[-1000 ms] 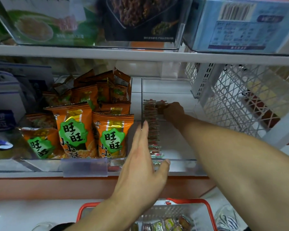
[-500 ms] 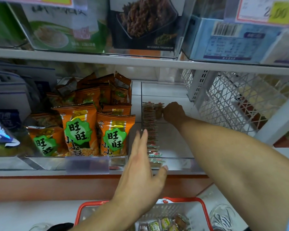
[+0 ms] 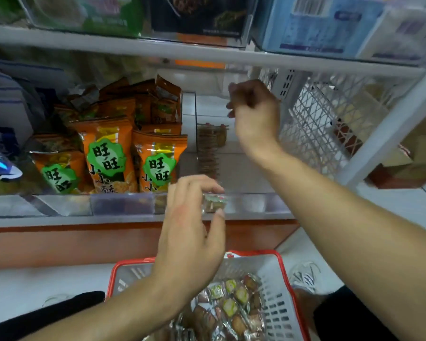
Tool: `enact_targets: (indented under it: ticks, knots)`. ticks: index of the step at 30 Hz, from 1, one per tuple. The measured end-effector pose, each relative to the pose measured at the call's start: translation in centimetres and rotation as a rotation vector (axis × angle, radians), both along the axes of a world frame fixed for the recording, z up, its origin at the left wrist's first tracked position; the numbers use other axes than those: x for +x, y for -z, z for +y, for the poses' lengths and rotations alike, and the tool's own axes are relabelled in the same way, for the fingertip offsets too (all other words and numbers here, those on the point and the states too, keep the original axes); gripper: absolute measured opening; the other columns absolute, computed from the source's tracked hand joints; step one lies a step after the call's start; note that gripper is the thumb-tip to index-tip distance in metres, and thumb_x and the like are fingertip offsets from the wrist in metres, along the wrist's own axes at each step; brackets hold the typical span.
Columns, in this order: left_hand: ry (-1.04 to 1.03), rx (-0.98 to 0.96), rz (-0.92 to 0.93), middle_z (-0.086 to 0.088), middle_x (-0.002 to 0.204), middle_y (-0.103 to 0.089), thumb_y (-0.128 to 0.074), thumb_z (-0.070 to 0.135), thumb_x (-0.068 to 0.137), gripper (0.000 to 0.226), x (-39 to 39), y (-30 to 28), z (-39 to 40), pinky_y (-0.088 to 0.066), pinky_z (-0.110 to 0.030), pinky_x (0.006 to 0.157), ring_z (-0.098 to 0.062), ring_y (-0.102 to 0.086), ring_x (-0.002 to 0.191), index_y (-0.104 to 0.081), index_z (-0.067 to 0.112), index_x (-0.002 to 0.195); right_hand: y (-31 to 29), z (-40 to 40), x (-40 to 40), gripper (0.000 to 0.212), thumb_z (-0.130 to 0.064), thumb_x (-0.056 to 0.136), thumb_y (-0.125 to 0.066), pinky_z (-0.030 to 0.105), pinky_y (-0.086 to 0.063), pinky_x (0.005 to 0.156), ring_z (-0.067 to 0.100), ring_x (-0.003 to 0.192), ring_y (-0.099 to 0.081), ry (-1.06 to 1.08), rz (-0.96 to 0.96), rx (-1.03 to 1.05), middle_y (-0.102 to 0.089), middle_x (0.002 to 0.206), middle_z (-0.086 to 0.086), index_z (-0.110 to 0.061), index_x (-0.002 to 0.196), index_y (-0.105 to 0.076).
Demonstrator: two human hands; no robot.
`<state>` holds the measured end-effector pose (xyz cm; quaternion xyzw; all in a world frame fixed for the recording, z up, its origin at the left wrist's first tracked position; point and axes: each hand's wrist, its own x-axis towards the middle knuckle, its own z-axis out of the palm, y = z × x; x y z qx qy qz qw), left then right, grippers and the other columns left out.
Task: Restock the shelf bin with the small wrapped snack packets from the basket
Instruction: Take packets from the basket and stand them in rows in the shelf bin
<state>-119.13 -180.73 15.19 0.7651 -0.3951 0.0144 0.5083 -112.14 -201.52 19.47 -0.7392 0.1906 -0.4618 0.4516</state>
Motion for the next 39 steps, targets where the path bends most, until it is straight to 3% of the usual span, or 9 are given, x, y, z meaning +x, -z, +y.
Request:
enact_targets:
  ticks: [2, 5, 7, 12, 16, 22, 29, 35, 39]
  knots:
    - [0.027, -0.170, -0.006, 0.011, 0.099, -0.051, -0.056, 0.003, 0.087, 0.031, -0.9, 0.4, 1.1, -0.043, -0.030, 0.084, -0.016, -0.053, 0.100, -0.046, 0.031, 0.096, 0.3, 4.3, -4.1, 0.017, -0.028, 0.099, -0.060, 0.039, -0.050, 0.056, 0.024, 0.061, -0.062, -0.038, -0.331, -0.112, -0.059, 0.067, -0.007, -0.033, 0.084, -0.055]
    - [0.042, -0.117, 0.118, 0.010, 0.087, -0.053, -0.053, 0.005, 0.089, 0.032, -1.1, 3.0, 2.4, -0.043, -0.026, 0.073, -0.017, -0.054, 0.084, -0.042, 0.034, 0.090, 6.3, 8.9, -10.0, 0.014, -0.031, 0.104, -0.052, 0.032, -0.045, 0.058, 0.023, 0.060, -0.056, -0.085, -0.366, -0.126, -0.054, 0.069, -0.006, -0.035, 0.090, -0.052]
    - [0.007, 0.025, 0.241, 0.010, 0.083, -0.055, -0.053, 0.012, 0.088, 0.027, -0.7, 5.8, 2.7, -0.041, -0.020, 0.064, -0.012, -0.054, 0.075, -0.042, 0.037, 0.090, 13.1, 10.4, -13.2, 0.018, -0.035, 0.104, -0.049, 0.024, -0.043, 0.061, 0.012, 0.063, -0.055, -0.076, -0.079, -0.084, -0.054, 0.071, -0.011, -0.033, 0.087, -0.052]
    - [0.239, 0.871, 0.314, 0.002, 0.099, -0.066, -0.060, 0.023, 0.091, 0.012, 1.3, 15.5, 4.4, -0.049, -0.035, 0.078, -0.021, -0.063, 0.092, -0.054, 0.028, 0.099, 29.6, 9.5, -20.7, 0.010, -0.032, 0.097, -0.052, 0.031, -0.051, 0.078, 0.026, 0.096, -0.067, -0.252, 1.333, 0.030, -0.070, 0.100, 0.002, -0.026, 0.089, -0.054]
    - [0.420, 1.471, 0.301, -0.012, 0.130, -0.058, -0.059, 0.038, 0.091, 0.042, 1.5, 22.9, 9.0, -0.050, -0.037, 0.094, -0.031, -0.060, 0.117, -0.053, 0.019, 0.128, 34.8, 9.8, -24.0, 0.061, -0.046, 0.085, -0.070, 0.039, -0.042, 0.105, 0.029, 0.127, -0.051, -0.480, 1.686, -0.098, -0.052, 0.141, 0.004, -0.030, 0.138, -0.043]
    - [0.394, 1.372, 0.465, -0.004, 0.124, -0.064, -0.064, 0.036, 0.088, 0.045, -0.4, 29.0, 8.8, -0.053, -0.031, 0.086, -0.025, -0.064, 0.110, -0.053, 0.035, 0.132, 37.3, 12.9, -25.4, 0.065, -0.031, 0.092, -0.056, 0.046, -0.038, 0.107, 0.036, 0.136, -0.035, -0.677, 1.667, -0.339, -0.038, 0.151, 0.012, -0.021, 0.150, -0.028]
    - [0.428, 1.448, 0.426, -0.011, 0.168, -0.006, -0.072, 0.047, 0.086, 0.103, -4.2, 34.3, 6.4, -0.040, -0.056, 0.112, -0.046, -0.043, 0.138, 0.005, 0.055, 0.155, 39.7, 12.9, -25.5, 0.101, -0.024, 0.084, -0.058, 0.058, -0.033, 0.112, 0.043, 0.146, -0.019, -0.839, 1.680, -0.122, -0.016, 0.161, 0.014, -0.042, 0.156, 0.010]
    - [0.285, 1.371, 0.611, -0.011, 0.161, -0.015, -0.070, 0.032, 0.092, 0.074, -6.0, 35.6, 5.4, -0.036, -0.066, 0.111, -0.056, -0.021, 0.145, -0.024, 0.046, 0.148, 39.7, 14.0, -25.1, 0.058, -0.033, 0.087, -0.048, 0.049, -0.048, 0.098, 0.037, 0.128, -0.040, -0.655, 1.580, 0.093, -0.044, 0.140, 0.011, -0.036, 0.143, -0.033]
    - [0.143, 1.238, 0.663, -0.010, 0.142, -0.046, -0.059, 0.009, 0.095, 0.062, -6.2, 35.6, 5.5, -0.053, -0.047, 0.102, -0.039, -0.050, 0.130, -0.037, 0.036, 0.146, 39.1, 13.1, -23.5, 0.038, -0.034, 0.082, -0.060, 0.042, -0.055, 0.087, 0.029, 0.104, -0.063, -0.620, 1.508, 0.307, -0.068, 0.110, 0.001, -0.033, 0.119, -0.053]
